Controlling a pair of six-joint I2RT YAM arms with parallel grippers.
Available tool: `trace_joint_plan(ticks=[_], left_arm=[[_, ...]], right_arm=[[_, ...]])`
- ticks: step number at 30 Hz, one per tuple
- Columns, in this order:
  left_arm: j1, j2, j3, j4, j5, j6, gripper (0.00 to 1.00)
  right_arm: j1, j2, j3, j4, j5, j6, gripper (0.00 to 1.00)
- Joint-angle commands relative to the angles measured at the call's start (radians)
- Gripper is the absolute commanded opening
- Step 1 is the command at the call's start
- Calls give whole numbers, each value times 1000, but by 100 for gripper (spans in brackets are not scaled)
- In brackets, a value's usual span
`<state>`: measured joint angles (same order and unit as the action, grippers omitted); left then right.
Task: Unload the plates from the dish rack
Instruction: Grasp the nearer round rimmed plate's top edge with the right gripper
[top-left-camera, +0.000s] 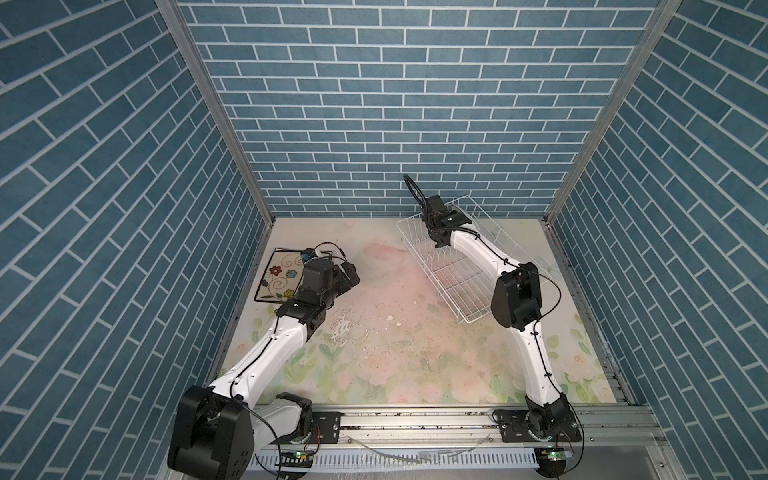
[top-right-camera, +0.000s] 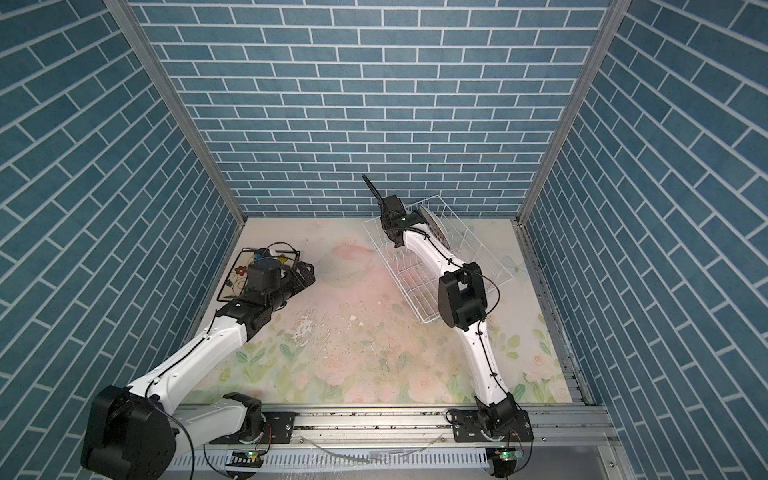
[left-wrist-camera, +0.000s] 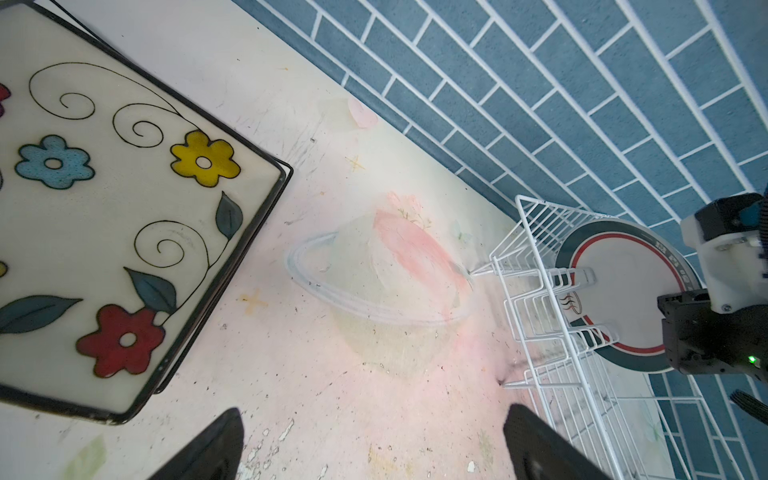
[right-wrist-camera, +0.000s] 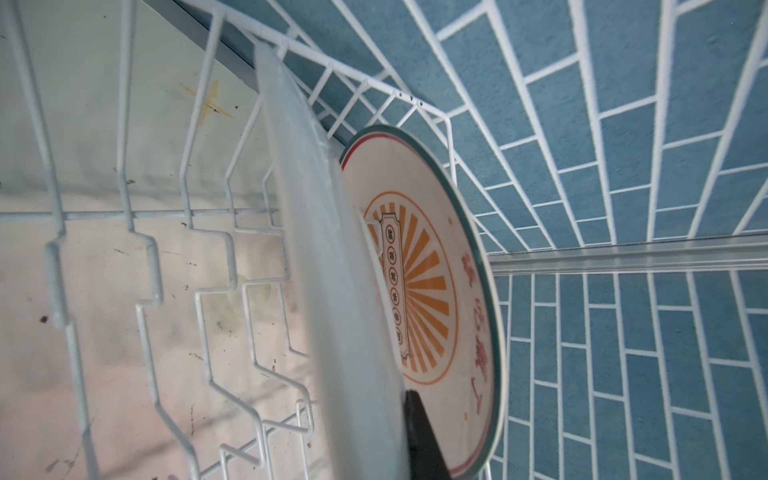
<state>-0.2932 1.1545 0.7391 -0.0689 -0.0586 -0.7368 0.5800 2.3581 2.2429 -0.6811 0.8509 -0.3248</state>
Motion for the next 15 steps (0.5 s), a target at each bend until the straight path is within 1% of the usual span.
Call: trace_joint_plan(ticks=[1,12,15], left_arm=[[-6,-18,-14,3,0,6,100],[-6,-27,-18,8,3,4,100],[-6,-29,-20,9,3,3,100]], right_arm=[[9,-81,17,58,111,-115,0],[59,-158,19,92,135,-172,0],[76,-202,19,107,140,-190,0]])
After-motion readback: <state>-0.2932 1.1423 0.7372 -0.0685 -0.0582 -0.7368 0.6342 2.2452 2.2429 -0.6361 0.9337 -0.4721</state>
